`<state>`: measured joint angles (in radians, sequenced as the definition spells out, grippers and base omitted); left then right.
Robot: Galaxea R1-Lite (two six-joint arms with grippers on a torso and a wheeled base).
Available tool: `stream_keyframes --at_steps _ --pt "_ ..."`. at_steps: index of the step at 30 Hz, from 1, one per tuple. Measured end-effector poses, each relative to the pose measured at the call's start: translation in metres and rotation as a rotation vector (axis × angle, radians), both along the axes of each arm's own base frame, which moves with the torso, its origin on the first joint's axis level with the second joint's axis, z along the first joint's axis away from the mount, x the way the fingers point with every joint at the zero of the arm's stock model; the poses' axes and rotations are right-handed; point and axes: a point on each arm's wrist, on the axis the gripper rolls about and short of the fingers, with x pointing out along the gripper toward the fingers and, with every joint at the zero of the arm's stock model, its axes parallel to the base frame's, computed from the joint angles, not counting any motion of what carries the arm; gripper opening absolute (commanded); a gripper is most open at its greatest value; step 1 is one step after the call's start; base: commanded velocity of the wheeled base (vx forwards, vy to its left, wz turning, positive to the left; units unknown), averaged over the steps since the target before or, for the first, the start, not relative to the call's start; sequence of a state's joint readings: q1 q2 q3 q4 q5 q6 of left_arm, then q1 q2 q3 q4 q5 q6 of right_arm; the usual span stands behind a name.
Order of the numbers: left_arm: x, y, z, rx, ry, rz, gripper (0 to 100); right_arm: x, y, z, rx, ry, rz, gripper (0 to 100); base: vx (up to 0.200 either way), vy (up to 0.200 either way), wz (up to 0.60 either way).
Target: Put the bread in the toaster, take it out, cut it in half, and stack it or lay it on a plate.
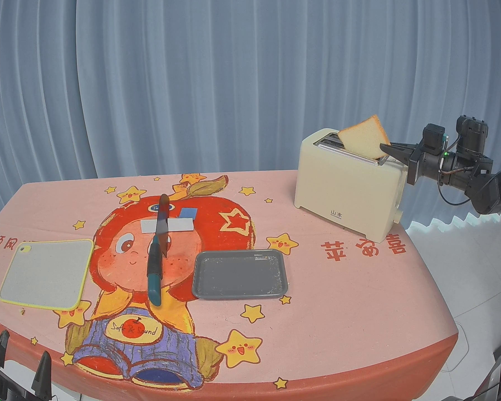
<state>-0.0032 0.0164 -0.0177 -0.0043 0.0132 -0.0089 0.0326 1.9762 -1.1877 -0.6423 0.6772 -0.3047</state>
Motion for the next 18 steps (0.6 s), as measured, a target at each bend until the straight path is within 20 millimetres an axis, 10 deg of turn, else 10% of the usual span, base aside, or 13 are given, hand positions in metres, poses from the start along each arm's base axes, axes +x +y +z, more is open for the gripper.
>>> stream_keyframes --at_steps 1,2,18 --pt "0.0 0.0 0.0 0.0 0.0 0.0 100 -0.0002 0.0 -0.0006 0.0 0.002 0.0 0 0.0 0.0 0.0" --pt "0.0 0.0 0.0 0.0 0.0 0.0 100 -0.0002 0.0 -0.0013 -0.001 0.005 0.0 100 0.0 0.0 0.0" --pt "0.0 0.0 0.0 0.0 0.0 0.0 100 -0.001 -0.0016 0.0017 -0.001 -0.007 -0.006 100 0.0 0.0 0.0"
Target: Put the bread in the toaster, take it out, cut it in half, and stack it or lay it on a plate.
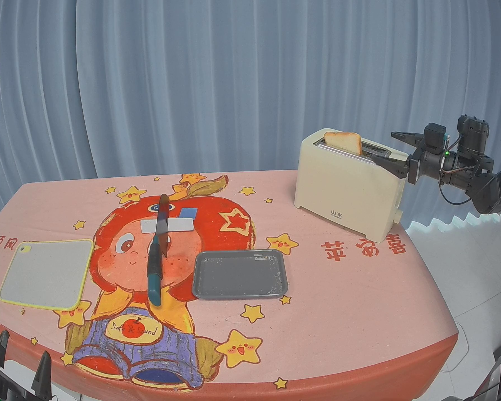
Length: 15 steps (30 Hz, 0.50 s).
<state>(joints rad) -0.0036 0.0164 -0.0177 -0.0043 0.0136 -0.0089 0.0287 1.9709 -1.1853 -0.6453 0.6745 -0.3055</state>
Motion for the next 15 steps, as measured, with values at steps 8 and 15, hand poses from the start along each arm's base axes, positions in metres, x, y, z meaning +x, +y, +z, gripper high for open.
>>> stream_keyframes --at_steps 8,15 --pt "0.0 0.0 0.0 0.0 0.0 0.0 100 -0.004 -0.003 0.004 0.002 -0.003 -0.027 100 0.0 0.0 0.0" --pt "0.0 0.0 0.0 0.0 0.0 0.0 100 -0.018 -0.005 0.005 0.008 0.014 -0.074 100 0.0 0.0 0.0"
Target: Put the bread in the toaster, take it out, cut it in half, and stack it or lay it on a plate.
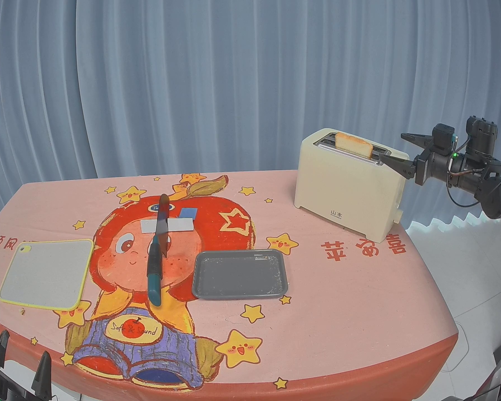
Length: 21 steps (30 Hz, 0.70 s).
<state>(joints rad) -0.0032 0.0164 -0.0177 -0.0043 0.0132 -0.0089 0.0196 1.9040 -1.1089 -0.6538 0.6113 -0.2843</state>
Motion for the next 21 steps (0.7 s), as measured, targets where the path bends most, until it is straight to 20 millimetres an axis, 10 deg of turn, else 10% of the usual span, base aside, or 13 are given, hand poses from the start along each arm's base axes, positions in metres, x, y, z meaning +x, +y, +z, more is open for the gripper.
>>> stream_keyframes --at_steps 21 --pt "0.0 0.0 0.0 0.0 0.0 0.0 100 -0.113 -0.006 -0.006 0.116 0.168 -0.195 100 0.0 0.0 0.0"
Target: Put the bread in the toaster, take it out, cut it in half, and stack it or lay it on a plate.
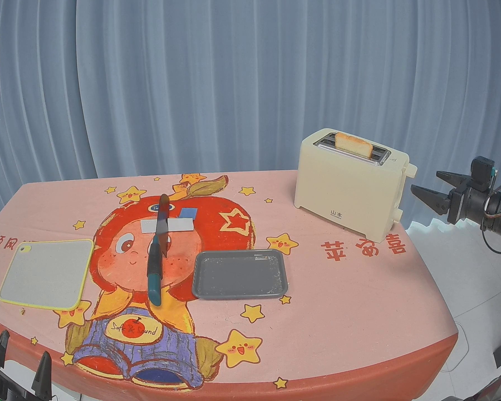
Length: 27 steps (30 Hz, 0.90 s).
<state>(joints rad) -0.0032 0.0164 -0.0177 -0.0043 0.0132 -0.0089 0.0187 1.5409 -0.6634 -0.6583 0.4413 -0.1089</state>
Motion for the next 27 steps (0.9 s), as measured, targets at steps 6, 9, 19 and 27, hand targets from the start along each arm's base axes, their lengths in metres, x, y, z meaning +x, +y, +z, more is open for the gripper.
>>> stream_keyframes --at_steps 6,9,19,27 --pt "0.0 0.0 0.0 0.0 0.0 0.0 100 -0.011 0.0 0.004 0.022 -0.009 -0.007 100 0.0 0.0 0.0" --pt "0.0 0.0 0.0 0.0 0.0 0.0 100 -0.013 -0.001 0.004 0.023 -0.02 -0.011 100 0.0 0.0 0.0" --pt "0.0 0.0 0.0 0.0 0.0 0.0 100 -0.019 -0.006 -0.008 0.036 -0.159 -0.028 100 0.0 0.0 0.0" --pt "0.0 0.0 0.0 0.0 0.0 0.0 100 -0.015 -0.006 -0.032 0.041 -0.166 -0.034 100 0.0 0.0 0.0"
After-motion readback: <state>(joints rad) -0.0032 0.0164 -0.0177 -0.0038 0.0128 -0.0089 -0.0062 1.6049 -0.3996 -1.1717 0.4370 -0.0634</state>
